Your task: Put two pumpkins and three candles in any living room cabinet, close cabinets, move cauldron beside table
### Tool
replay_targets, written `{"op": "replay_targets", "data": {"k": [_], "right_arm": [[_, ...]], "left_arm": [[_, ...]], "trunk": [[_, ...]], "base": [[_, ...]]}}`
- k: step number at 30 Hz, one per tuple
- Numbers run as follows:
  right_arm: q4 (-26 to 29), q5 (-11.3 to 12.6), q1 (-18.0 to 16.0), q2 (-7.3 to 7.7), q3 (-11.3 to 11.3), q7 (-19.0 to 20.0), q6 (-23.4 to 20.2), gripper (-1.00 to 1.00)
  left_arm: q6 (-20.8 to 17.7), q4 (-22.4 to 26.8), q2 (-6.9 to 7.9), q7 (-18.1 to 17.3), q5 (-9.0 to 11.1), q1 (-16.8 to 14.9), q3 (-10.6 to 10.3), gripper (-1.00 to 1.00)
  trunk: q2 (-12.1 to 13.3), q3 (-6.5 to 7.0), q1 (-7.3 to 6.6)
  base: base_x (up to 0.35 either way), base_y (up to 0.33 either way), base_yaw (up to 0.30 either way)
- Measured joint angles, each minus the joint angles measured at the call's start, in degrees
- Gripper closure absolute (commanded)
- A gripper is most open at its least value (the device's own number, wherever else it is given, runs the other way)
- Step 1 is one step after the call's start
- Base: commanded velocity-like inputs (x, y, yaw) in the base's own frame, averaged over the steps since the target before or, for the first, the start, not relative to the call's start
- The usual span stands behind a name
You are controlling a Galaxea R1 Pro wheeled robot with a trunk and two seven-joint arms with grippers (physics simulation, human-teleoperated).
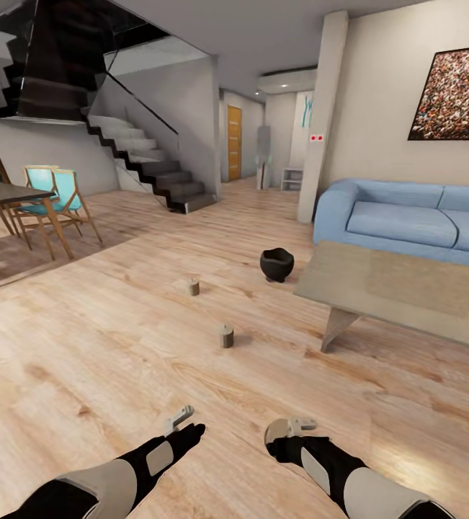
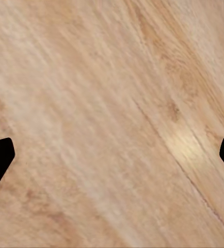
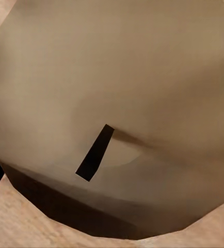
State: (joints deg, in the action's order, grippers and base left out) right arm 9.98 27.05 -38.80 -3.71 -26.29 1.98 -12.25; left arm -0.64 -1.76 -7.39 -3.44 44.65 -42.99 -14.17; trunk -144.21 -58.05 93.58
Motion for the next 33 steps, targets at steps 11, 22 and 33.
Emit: {"op": "replay_targets", "data": {"k": [11,22,33], "right_arm": [[-0.01,0.01,0.0,0.0,-0.01,-0.04,0.0,1.0],[-0.01,0.01,0.01,0.0,-0.01,-0.02,0.0,1.0],[-0.02,0.0,0.0,0.0,-0.01,0.01,0.0,1.0]], "left_arm": [[0.0,0.0,-0.07,0.0,0.0,0.0,0.0,-1.0],[-0.01,0.0,-0.07,0.02,-0.02,0.0,0.0,-1.0],[-0.01,0.01,-0.07,0.05,-0.06,0.01,0.0,-1.0]], "trunk": [[0.0,0.0,0.0],[0.0,-0.66,-0.01],[0.0,-0.81,-0.02]], "base": [[0.095,0.318,-0.003],[0.164,0.291,-0.089],[0.3,0.175,-0.012]]}}
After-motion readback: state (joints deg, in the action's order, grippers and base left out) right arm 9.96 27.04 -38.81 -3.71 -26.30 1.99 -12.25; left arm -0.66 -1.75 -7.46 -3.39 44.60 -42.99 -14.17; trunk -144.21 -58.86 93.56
